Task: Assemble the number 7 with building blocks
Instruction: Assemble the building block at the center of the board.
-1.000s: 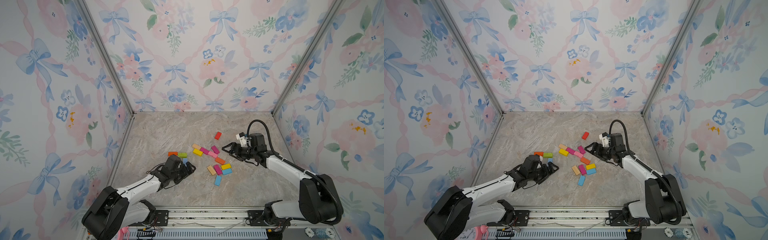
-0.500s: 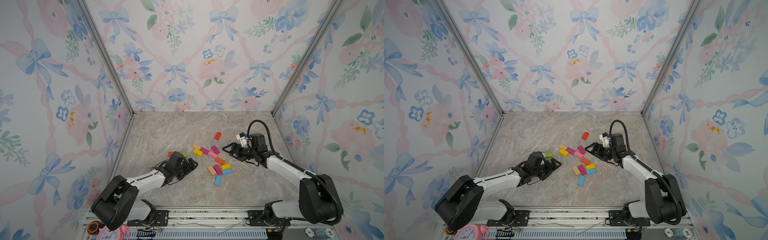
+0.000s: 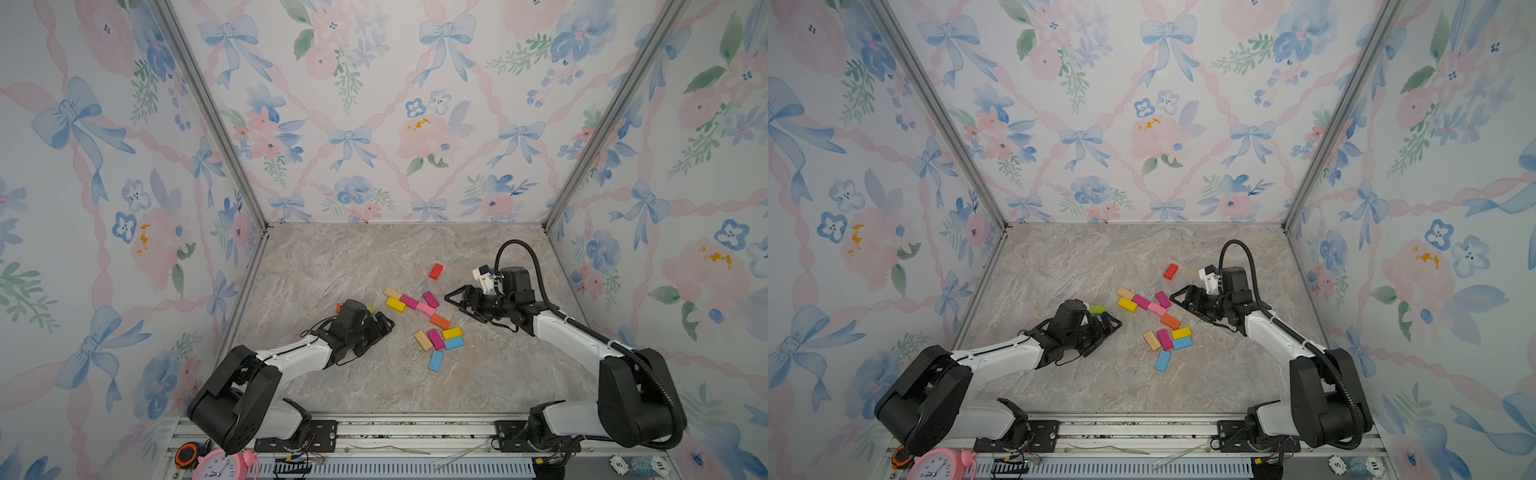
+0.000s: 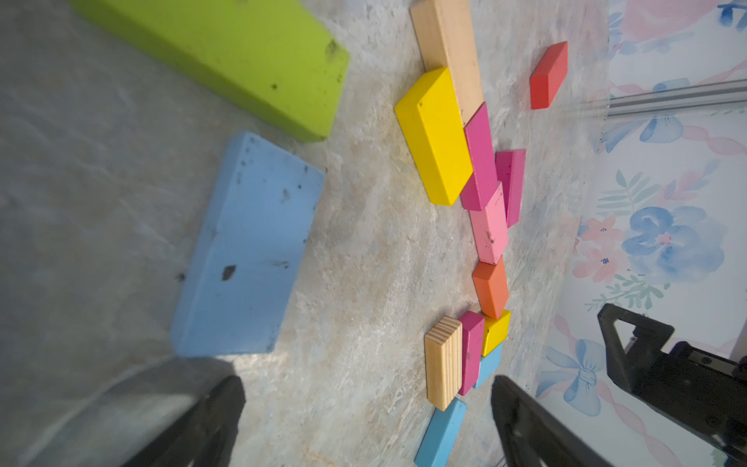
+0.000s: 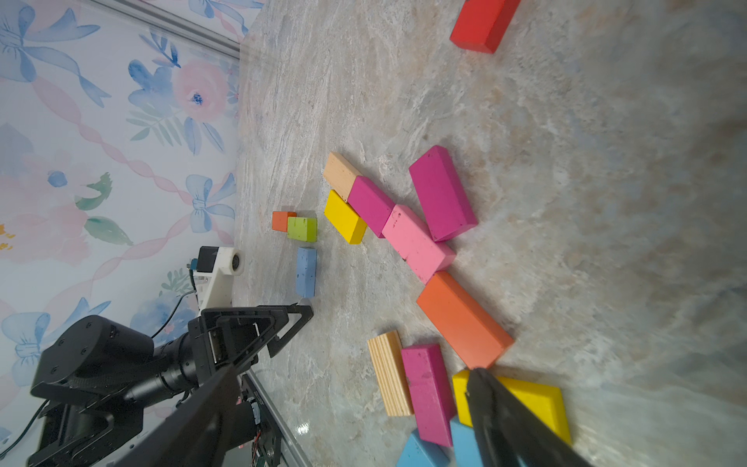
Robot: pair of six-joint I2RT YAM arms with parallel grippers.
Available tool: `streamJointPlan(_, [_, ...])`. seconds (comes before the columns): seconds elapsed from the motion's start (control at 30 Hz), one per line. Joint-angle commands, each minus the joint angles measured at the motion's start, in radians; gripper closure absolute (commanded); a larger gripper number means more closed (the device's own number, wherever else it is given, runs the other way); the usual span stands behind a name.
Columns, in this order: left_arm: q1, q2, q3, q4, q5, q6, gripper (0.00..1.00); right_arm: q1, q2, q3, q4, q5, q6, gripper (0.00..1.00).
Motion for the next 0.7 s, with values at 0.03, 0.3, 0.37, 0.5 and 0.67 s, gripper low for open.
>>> streamJointPlan(0.03, [0.015,0.032,0.019,-0.063,-0.018,0.039,0.02,-0.013,-0.008,-0.015,0.003,-0.016,-0.015,0.10])
streamJointPlan(0.3, [0.023,0.080,0.028,-0.025,-0.009,0.034,0.02,-0.016,-0.005,-0.017,0.003,-0.016,-0.014,0.10])
streamJointPlan(0.37, [0.024,0.089,0.030,-0.018,-0.008,0.032,0.02,-0.016,-0.002,-0.015,0.003,-0.016,-0.015,0.10])
streamJointPlan(0.5, [0.026,0.104,0.035,-0.012,-0.006,0.032,0.02,-0.017,0.001,-0.015,0.004,-0.016,-0.014,0.10])
streamJointPlan(0.67, [0.038,0.121,0.044,-0.010,0.003,0.041,0.02,-0.018,0.005,-0.015,0.008,-0.016,-0.014,0.10])
